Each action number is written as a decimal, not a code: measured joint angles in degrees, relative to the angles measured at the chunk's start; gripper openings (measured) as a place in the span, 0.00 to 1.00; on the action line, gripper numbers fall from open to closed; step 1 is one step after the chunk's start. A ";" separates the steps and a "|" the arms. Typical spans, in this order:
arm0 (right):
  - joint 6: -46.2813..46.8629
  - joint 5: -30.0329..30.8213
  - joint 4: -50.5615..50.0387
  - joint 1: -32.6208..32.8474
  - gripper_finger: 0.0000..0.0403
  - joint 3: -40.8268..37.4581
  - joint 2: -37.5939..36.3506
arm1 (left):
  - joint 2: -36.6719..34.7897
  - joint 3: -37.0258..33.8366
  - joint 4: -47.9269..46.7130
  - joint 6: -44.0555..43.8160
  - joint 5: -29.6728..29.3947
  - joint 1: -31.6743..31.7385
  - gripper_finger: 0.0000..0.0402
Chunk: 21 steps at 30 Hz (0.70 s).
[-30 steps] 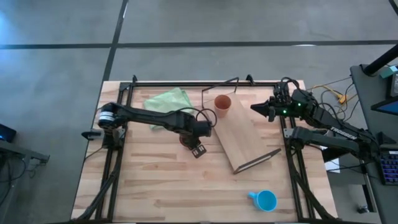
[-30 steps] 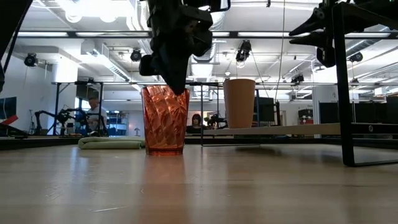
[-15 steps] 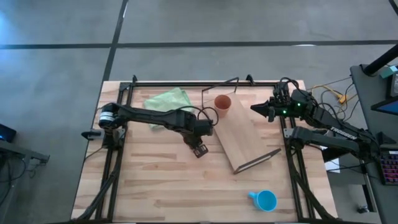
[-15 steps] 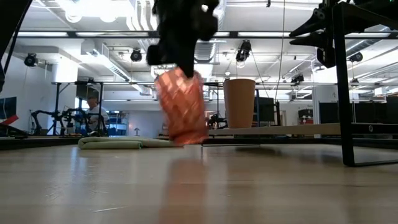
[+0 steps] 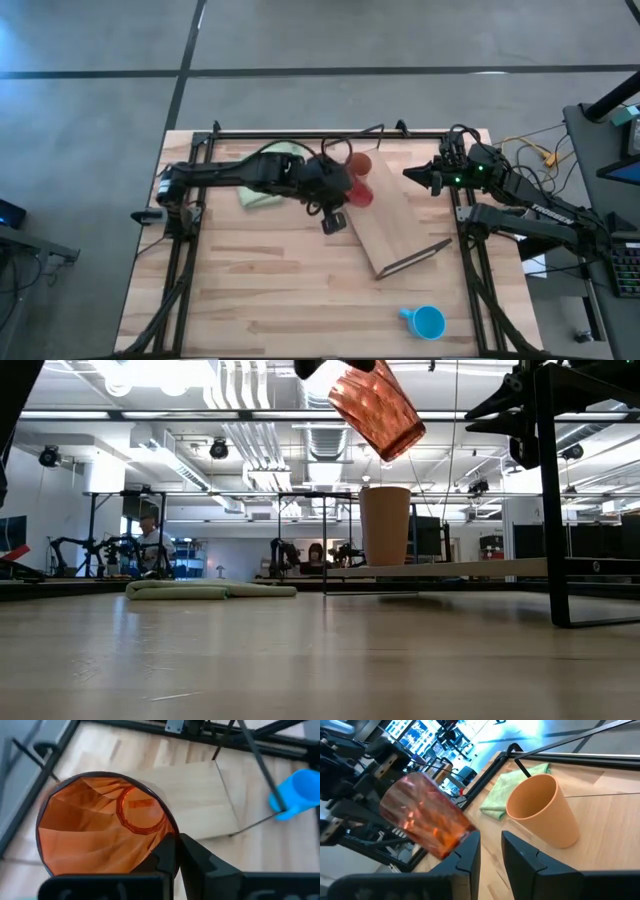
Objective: Stack small to large cups/mugs on shelf
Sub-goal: Put the orange glass on the shelf
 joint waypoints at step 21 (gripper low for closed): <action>0.64 0.00 0.37 0.00 0.18 0.00 0.00 | 12.89 -1.10 1.68 22.62 7.71 1.38 0.00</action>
